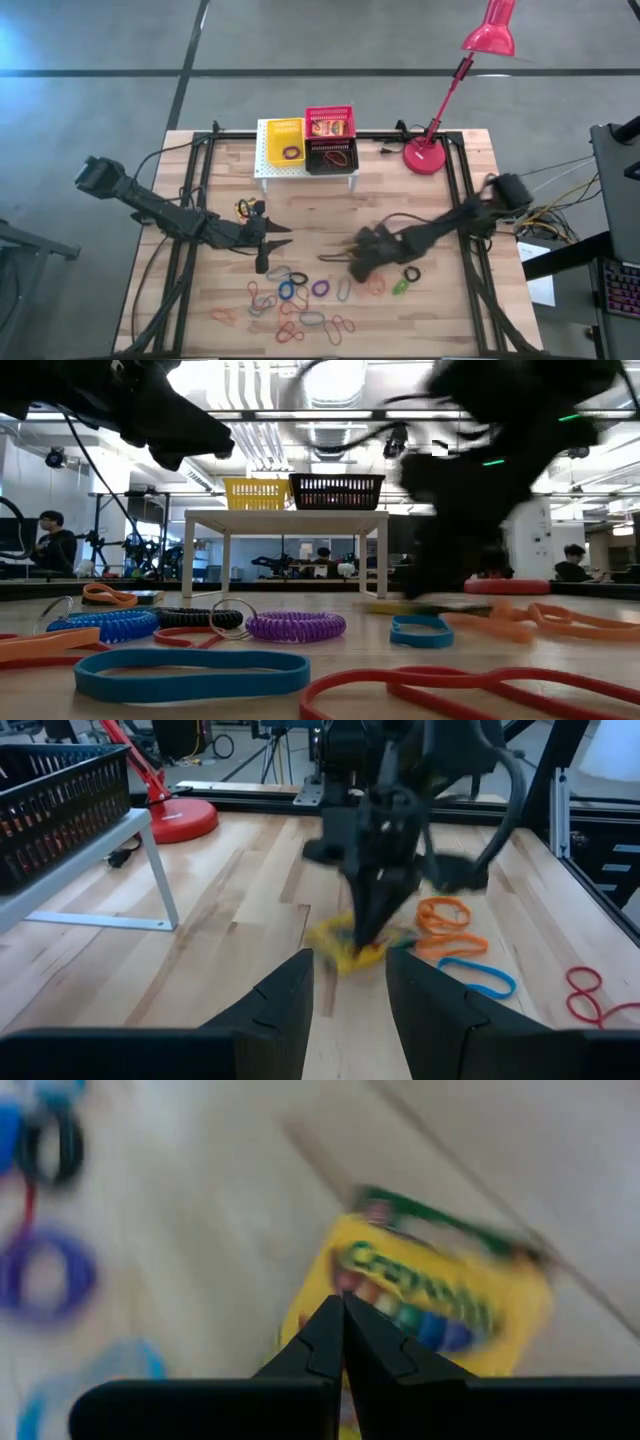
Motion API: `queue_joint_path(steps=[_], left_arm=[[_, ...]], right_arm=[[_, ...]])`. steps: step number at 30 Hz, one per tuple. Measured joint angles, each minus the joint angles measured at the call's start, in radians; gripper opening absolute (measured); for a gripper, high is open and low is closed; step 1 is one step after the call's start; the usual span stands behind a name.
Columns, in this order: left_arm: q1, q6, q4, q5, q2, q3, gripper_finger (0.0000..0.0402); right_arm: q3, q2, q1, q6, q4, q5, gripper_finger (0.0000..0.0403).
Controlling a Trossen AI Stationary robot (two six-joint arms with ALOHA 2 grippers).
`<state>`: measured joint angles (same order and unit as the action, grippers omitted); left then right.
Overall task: Pick & Place Office Desk Supplies
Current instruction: Put the yellow crayon box into the red bin on the shelf
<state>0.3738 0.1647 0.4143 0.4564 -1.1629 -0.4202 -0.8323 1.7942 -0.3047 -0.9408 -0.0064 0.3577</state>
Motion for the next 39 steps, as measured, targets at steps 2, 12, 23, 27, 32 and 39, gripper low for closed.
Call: queue_joint_path(steps=[2, 12, 23, 27, 32, 39], left_arm=[[-0.001, 0.000, 0.001, 0.000, 0.000, 0.000, 0.0131], [-0.002, 0.061, -0.022, -0.007, 0.000, 0.000, 0.0131], [-0.040, 0.208, -0.079, -0.184, -0.121, -0.007, 0.0064], [-0.087, 0.211, -0.078, -0.267, -0.206, -0.029, 0.0011], [-0.148, 0.208, -0.075, -0.371, -0.302, -0.071, 0.0006], [-0.220, 0.207, -0.078, -0.405, -0.419, -0.117, 0.0004]], right_arm=[[-0.086, 0.090, 0.037, 0.051, 0.041, 0.012, 0.0008], [-0.394, 0.206, 0.088, 0.369, -0.162, 0.050, 0.0008], [-0.225, -0.050, 0.083, 0.279, -0.311, 0.069, 0.0009], [-0.096, -0.120, 0.098, 0.242, -0.235, -0.006, 0.0025], [0.056, -0.153, 0.151, 0.262, 0.089, -0.183, 0.0082], [0.128, -0.079, 0.234, 0.281, 0.276, -0.279, 0.0166]])
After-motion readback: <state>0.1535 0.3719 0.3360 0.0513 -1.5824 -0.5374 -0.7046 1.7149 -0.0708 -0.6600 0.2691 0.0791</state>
